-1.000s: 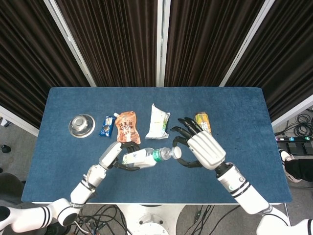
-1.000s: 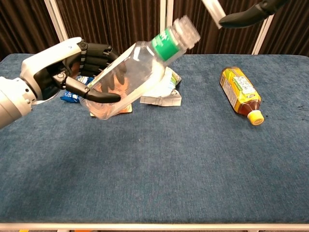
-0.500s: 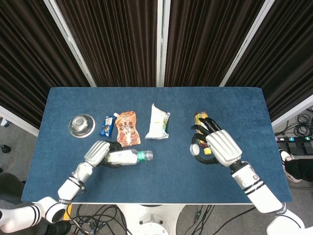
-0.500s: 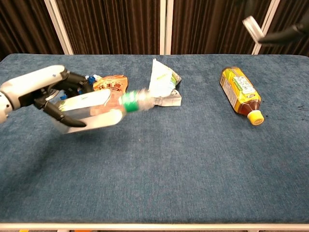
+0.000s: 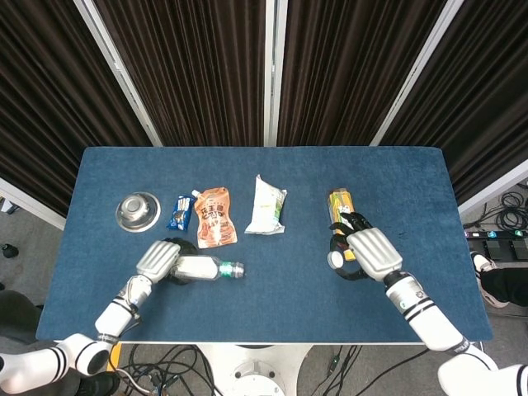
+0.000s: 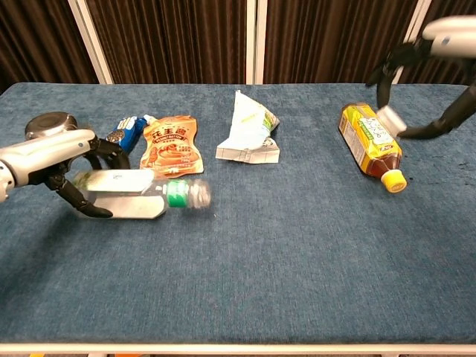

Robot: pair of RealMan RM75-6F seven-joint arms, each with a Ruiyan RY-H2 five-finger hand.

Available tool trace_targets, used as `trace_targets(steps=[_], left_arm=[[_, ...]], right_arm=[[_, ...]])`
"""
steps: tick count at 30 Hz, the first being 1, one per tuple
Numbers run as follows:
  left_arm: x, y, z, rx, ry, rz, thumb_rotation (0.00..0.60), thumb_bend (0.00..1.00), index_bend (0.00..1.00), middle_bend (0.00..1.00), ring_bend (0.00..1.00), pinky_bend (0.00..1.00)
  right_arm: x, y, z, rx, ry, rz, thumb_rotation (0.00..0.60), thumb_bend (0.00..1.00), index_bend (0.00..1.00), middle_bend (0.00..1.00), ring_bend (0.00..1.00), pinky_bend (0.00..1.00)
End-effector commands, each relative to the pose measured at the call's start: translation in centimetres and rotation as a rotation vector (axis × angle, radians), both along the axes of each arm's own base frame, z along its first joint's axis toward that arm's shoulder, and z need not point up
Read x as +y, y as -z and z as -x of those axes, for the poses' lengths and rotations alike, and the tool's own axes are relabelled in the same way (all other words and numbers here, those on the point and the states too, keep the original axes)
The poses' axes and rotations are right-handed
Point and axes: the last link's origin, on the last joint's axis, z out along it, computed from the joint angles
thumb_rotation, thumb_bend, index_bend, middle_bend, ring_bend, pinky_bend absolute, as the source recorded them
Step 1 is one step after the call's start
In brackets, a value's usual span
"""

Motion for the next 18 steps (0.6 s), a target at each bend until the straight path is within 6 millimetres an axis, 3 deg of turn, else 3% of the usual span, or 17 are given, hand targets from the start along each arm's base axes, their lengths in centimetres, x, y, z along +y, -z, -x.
trace_targets(steps=[1, 7, 12, 18], left_arm=[[-0.4, -0.9, -0.5, -0.013, 0.019, -0.018, 0.600, 0.18, 0.26, 0.23, 0.15, 0.23], [-1.2, -3.4, -1.1, -0.066, 0.038, -0.095, 0.600, 0.18, 0.24, 0.22, 0.13, 0.22], [-1.7, -6.6, -0.2, -0.090, 0.024, -0.197, 0.600, 0.17, 0.24, 0.22, 0.13, 0.22], [-2.5, -9.9, 1.8, -0.082, -0.021, -0.289, 0.600, 0.16, 0.24, 0.22, 0.13, 0.22]], right_arm=[[-0.5, 2.4, 1.0, 0.062, -0.004, -0.030, 0.600, 0.29, 0.62, 0.19, 0.00, 0.00], [-1.3, 6.3, 1.4, 0.152, -0.055, -0.047, 0.600, 0.29, 0.61, 0.18, 0.00, 0.00], [-1.9, 9.2, 1.6, 0.250, -0.117, -0.047, 0.600, 0.29, 0.57, 0.17, 0.00, 0.00], [-1.5, 11.6, 2.2, 0.320, -0.156, -0.054, 0.600, 0.29, 0.39, 0.13, 0.00, 0.00]])
